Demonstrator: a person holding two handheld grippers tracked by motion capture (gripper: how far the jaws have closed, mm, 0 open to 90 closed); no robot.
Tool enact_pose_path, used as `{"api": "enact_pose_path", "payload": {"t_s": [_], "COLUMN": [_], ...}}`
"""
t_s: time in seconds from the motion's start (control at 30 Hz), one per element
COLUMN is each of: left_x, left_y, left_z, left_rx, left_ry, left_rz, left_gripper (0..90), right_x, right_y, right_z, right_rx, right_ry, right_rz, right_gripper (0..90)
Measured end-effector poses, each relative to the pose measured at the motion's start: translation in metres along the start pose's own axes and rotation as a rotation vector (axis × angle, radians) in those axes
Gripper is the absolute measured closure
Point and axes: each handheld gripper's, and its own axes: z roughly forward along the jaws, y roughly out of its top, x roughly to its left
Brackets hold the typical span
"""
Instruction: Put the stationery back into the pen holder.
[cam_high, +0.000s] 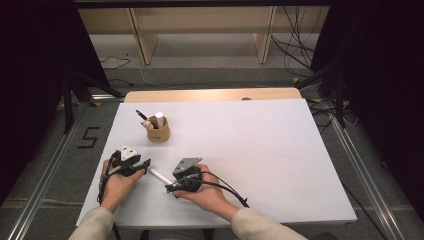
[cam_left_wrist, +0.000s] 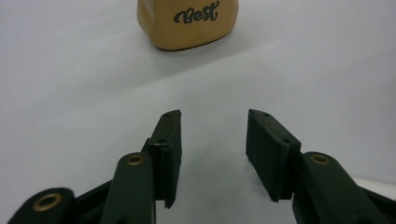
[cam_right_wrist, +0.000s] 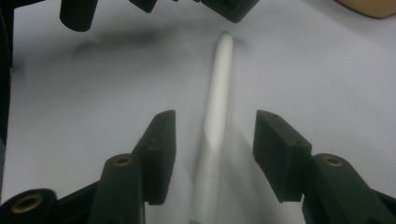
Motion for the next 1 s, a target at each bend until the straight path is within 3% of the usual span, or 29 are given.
{"api": "enact_pose_path", "payload": {"t_s": [0.47,0.67,1.0], "left_x": [0.000,0.000,0.001], "left_y": [0.000,0.000,0.000], "left_z": [0.001,0.001,0.001], "left_rx": [0.002,0.001,0.002], "left_ry": [-0.003,-0.001,-0.001], "left_rz": [-0.002,-0.001,-0.002], "left_gripper": [55.5,55.6,56.0], "right_x": [0.007,0.014,0.020], "right_y": [0.006,0.006,0.005], "right_z": [0.015,0.017,0.017], "right_rx": [0.031,0.038,0.037], "right_ry": [-0.030,-0.082,-0.112], "right_rz": [-0.013,-0.044,0.003], "right_gripper": [55.0,59.2,64.4]}}
